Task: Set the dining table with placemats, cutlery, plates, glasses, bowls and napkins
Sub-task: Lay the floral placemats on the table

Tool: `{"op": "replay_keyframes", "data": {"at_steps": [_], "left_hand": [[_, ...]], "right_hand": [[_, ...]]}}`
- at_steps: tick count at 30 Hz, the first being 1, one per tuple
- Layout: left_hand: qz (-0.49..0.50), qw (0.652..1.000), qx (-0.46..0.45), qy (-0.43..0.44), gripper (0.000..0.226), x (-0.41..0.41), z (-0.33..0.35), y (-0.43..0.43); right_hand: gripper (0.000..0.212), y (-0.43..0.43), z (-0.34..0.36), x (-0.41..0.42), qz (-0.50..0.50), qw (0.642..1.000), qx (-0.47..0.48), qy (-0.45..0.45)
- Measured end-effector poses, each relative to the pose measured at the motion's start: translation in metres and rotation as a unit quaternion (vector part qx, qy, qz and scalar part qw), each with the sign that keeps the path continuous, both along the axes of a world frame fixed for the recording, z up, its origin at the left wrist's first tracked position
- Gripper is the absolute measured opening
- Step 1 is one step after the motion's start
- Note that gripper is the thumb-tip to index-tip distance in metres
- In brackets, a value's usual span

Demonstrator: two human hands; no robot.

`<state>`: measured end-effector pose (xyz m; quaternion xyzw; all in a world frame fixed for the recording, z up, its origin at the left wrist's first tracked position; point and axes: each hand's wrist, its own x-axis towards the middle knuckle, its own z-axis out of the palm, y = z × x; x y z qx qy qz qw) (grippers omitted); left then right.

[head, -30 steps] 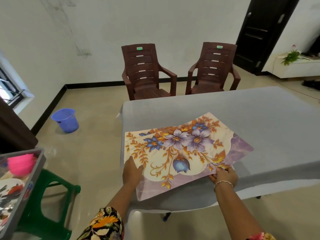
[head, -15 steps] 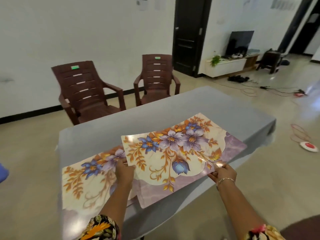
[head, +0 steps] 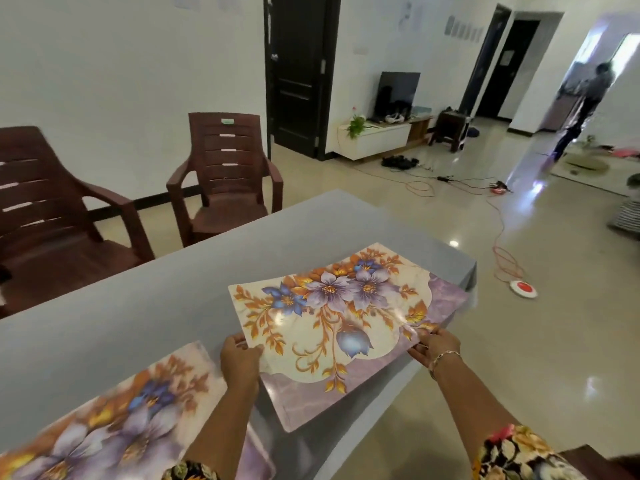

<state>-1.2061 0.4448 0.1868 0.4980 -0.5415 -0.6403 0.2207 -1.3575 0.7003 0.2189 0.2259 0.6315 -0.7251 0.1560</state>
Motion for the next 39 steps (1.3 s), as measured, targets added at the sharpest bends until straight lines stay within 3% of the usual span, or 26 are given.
{"op": "replay_keyframes", "data": {"at_steps": [5, 15, 17, 19, 21, 24, 26, 28, 31, 33, 36, 37, 39], "left_hand": [[-0.012, 1.000, -0.009, -0.021, 0.029, -0.050, 0.002, 0.011], [0.016, 0.997, -0.009, -0.071, 0.024, -0.116, -0.015, 0.057], [0.028, 0.995, -0.024, -0.095, 0.027, -0.126, -0.013, 0.073], [0.037, 0.975, -0.113, -0.186, 0.042, -0.135, -0.014, 0.083], [-0.001, 0.933, -0.245, -0.265, 0.057, -0.142, -0.018, 0.089], [-0.172, 0.869, -0.341, -0.315, 0.077, -0.153, -0.031, 0.109], [-0.249, 0.836, -0.359, -0.332, 0.107, -0.158, -0.038, 0.126], [-0.304, 0.811, -0.363, -0.343, 0.142, -0.165, -0.045, 0.139], [-0.383, 0.760, -0.324, -0.414, 0.157, -0.171, -0.041, 0.153], [-0.400, 0.739, -0.317, -0.439, 0.159, -0.172, -0.038, 0.154], [-0.418, 0.734, -0.310, -0.437, 0.163, -0.173, -0.037, 0.149], [-0.424, 0.733, -0.305, -0.435, 0.165, -0.173, -0.035, 0.146], [-0.432, 0.728, -0.303, -0.438, 0.167, -0.175, -0.032, 0.143]], "right_hand": [[0.031, 0.003, -0.012, -0.062, 0.013, 1.000, 0.008, -0.022], [0.014, 0.021, -0.045, -0.173, 0.068, 0.995, 0.045, -0.049], [0.005, 0.030, -0.048, -0.192, 0.084, 0.992, 0.075, -0.059], [0.018, 0.038, -0.051, -0.210, 0.110, 0.975, 0.192, -0.032], [0.027, 0.045, -0.051, -0.224, 0.166, 0.904, 0.388, 0.061], [0.028, 0.048, -0.054, -0.242, 0.291, 0.739, 0.559, 0.236], [0.037, 0.043, -0.059, -0.254, 0.404, 0.642, 0.567, 0.321], [0.042, 0.038, -0.067, -0.263, 0.468, 0.602, 0.529, 0.372], [0.059, 0.042, -0.078, -0.268, 0.554, 0.516, 0.556, 0.344], [0.073, 0.048, -0.082, -0.265, 0.565, 0.488, 0.584, 0.318], [0.107, 0.052, -0.086, -0.254, 0.550, 0.493, 0.594, 0.319], [0.111, 0.053, -0.088, -0.252, 0.546, 0.498, 0.595, 0.316], [0.095, 0.054, -0.091, -0.251, 0.546, 0.502, 0.596, 0.308]]}}
